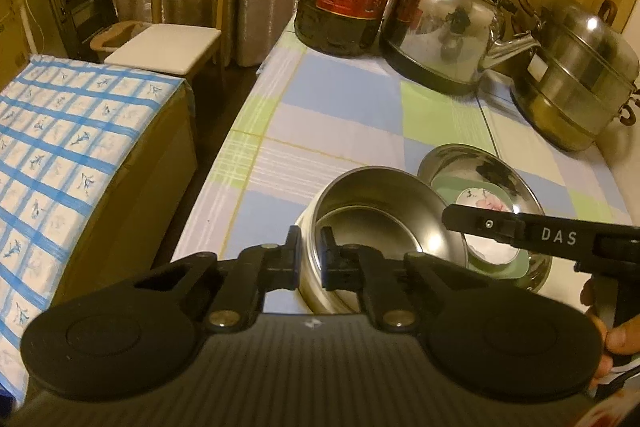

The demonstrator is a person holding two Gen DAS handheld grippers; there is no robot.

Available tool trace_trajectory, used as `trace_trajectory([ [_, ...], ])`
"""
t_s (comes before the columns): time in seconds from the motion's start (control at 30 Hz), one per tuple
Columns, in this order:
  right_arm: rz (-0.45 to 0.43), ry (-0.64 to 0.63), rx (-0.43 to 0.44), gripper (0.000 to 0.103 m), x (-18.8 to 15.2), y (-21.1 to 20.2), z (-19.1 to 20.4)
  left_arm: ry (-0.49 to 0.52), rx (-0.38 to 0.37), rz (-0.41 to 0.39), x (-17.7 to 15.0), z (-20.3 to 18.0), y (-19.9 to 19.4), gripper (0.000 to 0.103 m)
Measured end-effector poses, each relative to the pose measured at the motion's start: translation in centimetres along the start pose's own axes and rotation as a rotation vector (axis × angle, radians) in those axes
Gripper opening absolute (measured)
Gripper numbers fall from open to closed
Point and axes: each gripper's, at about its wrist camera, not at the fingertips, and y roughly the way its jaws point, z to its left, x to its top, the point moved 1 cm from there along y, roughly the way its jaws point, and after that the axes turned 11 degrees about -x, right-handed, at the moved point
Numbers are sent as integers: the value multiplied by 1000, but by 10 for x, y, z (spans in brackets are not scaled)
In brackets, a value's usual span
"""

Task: Organize plates and bowls
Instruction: 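Close both grippers on the rim of the bowl stack, then lift the bowl stack with both grippers and carry it over the steel plate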

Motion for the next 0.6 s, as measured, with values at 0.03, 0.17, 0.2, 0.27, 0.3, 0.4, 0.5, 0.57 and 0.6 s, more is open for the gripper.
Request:
trace_trajectory([
  [0.03, 1, -1, -2, 6, 0, 0, 1, 9, 2, 1, 0, -1, 0, 8],
  [0.17, 9, -1, -1, 6, 0, -1, 1, 1, -3, 10, 1, 0, 2, 8],
  [0.2, 13, -6, -2, 6, 1, -1, 2, -4, -2, 16, 2, 0, 3, 10],
  [0.27, 24, -8, -8, 6, 2, -1, 3, -15, 8, 24, 4, 1, 3, 14],
  [0.3, 31, -13, -12, 6, 3, 0, 4, -20, 12, 24, 5, 1, 2, 18],
  [0.4, 48, -6, -38, 14, 3, -1, 4, -42, 9, 29, 6, 4, 3, 28],
  [0.5, 64, 13, -41, 33, -1, -1, 3, -59, 8, 47, 5, 6, 8, 30],
  [0.57, 81, 21, -42, 35, -5, 1, 3, -68, 10, 64, 4, 8, 13, 30],
  [0.6, 93, 25, -45, 35, -7, 3, 3, -75, 5, 73, 3, 9, 15, 30],
])
